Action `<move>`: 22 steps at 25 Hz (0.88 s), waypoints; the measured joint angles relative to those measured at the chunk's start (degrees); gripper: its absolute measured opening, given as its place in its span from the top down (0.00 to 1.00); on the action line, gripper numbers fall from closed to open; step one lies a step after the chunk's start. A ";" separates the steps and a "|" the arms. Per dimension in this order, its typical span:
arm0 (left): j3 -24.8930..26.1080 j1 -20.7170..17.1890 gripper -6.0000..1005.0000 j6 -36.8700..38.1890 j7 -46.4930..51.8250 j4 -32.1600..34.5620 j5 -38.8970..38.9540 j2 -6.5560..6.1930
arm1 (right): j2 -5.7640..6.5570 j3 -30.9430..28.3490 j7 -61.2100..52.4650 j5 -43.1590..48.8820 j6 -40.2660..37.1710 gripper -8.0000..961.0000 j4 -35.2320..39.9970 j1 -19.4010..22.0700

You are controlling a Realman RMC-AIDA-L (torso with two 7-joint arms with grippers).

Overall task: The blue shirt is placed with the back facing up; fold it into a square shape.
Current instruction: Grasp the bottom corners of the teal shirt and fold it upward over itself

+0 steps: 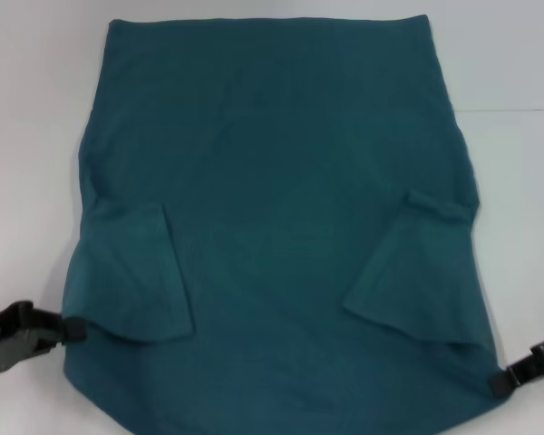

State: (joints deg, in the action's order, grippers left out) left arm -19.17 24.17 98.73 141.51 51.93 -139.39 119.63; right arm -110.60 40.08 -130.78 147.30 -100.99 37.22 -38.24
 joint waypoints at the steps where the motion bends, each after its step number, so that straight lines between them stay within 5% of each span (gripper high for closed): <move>1: -0.02 -0.95 0.98 1.90 -0.21 1.00 -0.21 -0.02 | 0.26 0.00 0.07 0.08 -0.68 0.92 0.00 0.29; 12: -0.06 -3.10 0.98 8.69 -1.54 4.03 -3.18 -0.01 | 0.82 -0.05 1.02 -0.02 -5.83 0.92 -0.01 3.99; 22: 0.53 7.16 0.98 -0.93 1.62 -6.76 -0.76 -3.17 | 1.85 -8.04 1.00 -8.16 3.02 0.92 -0.04 0.59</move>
State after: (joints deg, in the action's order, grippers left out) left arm -18.64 31.33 97.80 143.13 45.17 -140.16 116.46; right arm -108.75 32.03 -129.78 139.14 -97.97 37.18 -37.65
